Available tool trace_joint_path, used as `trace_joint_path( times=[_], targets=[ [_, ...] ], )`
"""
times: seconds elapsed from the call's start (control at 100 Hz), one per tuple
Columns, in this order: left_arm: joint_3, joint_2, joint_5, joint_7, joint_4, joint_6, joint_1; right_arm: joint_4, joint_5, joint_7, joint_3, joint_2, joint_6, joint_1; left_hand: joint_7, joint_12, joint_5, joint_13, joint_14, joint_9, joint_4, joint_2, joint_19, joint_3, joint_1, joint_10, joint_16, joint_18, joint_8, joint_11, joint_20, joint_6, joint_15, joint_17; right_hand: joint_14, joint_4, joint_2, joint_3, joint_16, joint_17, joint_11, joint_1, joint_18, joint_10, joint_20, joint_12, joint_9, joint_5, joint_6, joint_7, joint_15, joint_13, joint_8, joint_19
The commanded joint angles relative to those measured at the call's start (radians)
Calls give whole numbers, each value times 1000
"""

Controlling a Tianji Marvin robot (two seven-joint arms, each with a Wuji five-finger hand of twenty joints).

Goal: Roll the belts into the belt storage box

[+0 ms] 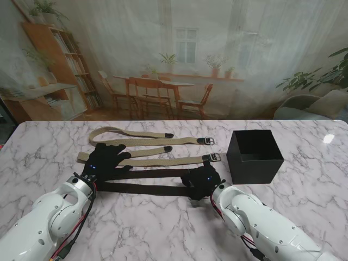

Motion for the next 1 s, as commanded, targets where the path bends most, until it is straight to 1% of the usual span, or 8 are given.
trace_joint_path(
  times=[0.0,0.17,0.4,0.54,0.65,0.84,0.94,0.99],
  targets=[
    [4,-1,-1,-11,1,-3,-3,31,5,-13,-6,-1,-14,-9,11,6,12,1,4,3,-21,42,24,-24,25,6,6,11,2,10,19,19,18,-2,-35,25,-67,86,35,9,45,142,48,-43,-19,26,103,92,-174,105,54,70,47,18],
    [7,-1,-2,-8,4,-4,-6,40,26,-41,5,-7,-55,-12,12,7,12,3,3,1,-21,42,26,-24,24,6,7,10,2,11,19,18,20,-1,-89,27,-87,143,99,35,69,214,55,-118,-29,150,350,190,-200,139,91,210,105,22],
    [15,-1,-5,-12,6,-12,-12,25,27,-31,26,-3,-101,-24,10,7,8,3,4,2,-20,42,28,-24,25,5,8,10,2,13,19,17,21,-1,-115,33,-99,163,143,60,130,233,12,-99,-33,162,385,211,-205,118,134,247,104,19],
    [25,0,-10,-24,4,-18,-17,17,31,-19,39,-2,-116,-32,9,13,6,10,2,26,-20,41,28,-24,27,8,11,10,1,25,19,19,26,-1,-120,16,-24,145,166,65,160,228,0,-91,-34,154,379,168,-184,17,151,246,-29,28],
    [37,0,-17,-33,-1,-29,-21,2,28,-8,55,1,-125,-43,8,111,8,15,-10,57,-20,37,50,-23,33,3,79,1,-2,110,31,19,86,5,-123,8,41,124,179,67,160,225,-3,-91,-35,163,395,171,-141,-15,171,253,-175,33],
    [54,2,-31,-71,-15,-65,-29,-51,13,17,111,5,-140,-88,-18,185,-10,18,-20,55,-20,27,104,-24,31,-4,168,-11,-21,153,66,17,136,15,-117,10,97,116,195,78,177,239,2,-83,-28,183,428,204,-118,-14,205,272,-210,44],
    [61,8,-43,-143,-24,-111,-42,-87,4,36,151,8,-145,-120,-89,358,-123,-4,-49,-5,-19,12,102,-24,-5,-20,263,-27,-66,284,79,32,182,5,-118,11,95,114,200,77,173,243,10,-80,-27,186,444,219,-98,-16,216,278,-224,42],
    [64,13,-46,-182,-29,-135,-48,-104,7,55,168,9,-148,-136,-114,394,-165,-22,-61,-41,-20,-8,89,-25,-42,-22,286,-29,-83,294,77,9,183,-4,-116,12,96,114,199,77,169,246,12,-79,-27,185,447,222,-94,-17,214,275,-227,41]
  ],
)
